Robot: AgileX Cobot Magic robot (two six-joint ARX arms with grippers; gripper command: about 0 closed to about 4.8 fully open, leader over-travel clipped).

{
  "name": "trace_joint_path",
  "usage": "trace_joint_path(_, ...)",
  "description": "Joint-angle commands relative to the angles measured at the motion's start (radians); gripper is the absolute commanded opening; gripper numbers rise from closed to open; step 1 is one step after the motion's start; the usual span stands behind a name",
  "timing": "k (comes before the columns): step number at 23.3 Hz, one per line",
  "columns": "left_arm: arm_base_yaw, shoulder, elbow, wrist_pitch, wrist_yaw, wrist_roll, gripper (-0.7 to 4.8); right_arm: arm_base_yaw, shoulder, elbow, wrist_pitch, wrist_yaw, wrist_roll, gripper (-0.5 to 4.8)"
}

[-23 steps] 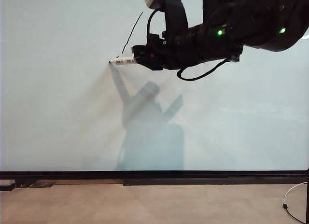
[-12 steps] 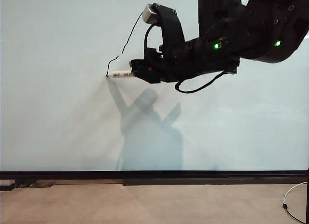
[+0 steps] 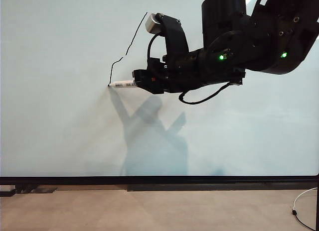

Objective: Pick up the pen on the shelf to the right of the whiteboard and draw a triangle.

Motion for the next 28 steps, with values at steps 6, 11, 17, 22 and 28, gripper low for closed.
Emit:
trace_joint_path(6, 0.0, 0.0, 0.003, 0.006, 0.0, 0.001, -0.05, 0.006, 0.004, 0.005, 0.022, 0.014, 0.005, -0.05)
trace_joint_path(11, 0.0, 0.0, 0.003, 0.006, 0.001, 0.001, -0.05, 0.02, 0.016, 0.005, 0.023, 0.016, 0.008, -0.06)
trace_joint_path(17, 0.0, 0.0, 0.003, 0.006, 0.0, 0.001, -0.05, 0.03, 0.035, 0.005, 0.029, 0.025, 0.008, -0.05)
trace_joint_path(22, 0.0, 0.0, 0.003, 0.006, 0.0, 0.001, -0.05, 0.021, 0.034, 0.005, 0.062, 0.06, 0.008, -0.06)
trace_joint_path(28, 0.0, 0.0, 0.003, 0.006, 0.0, 0.001, -0.05, 0.015, 0.035, 0.005, 0.073, 0.106, 0.005, -0.05)
